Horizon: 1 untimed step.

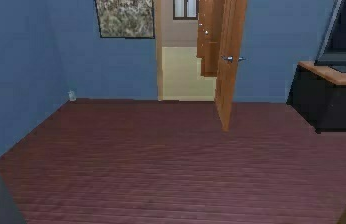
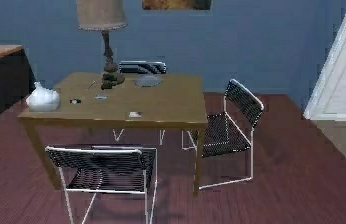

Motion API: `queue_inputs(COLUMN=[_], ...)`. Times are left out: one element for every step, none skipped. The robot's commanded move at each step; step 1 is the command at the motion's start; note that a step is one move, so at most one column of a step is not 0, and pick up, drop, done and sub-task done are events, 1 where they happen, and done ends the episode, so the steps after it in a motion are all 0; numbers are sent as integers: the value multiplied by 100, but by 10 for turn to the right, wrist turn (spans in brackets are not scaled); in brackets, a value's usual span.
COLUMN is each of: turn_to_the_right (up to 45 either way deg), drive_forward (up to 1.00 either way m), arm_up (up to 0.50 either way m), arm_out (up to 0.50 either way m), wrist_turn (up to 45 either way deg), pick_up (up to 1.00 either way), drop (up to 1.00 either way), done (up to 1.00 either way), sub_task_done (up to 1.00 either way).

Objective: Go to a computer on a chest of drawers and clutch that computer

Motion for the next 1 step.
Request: queue_inputs(turn_to_the_right=[0], drive_forward=[100], arm_up=[0], arm_out=[0], wrist_turn=[0], pick_up=[0], drop=[0], done=[0], sub_task_done=[0])
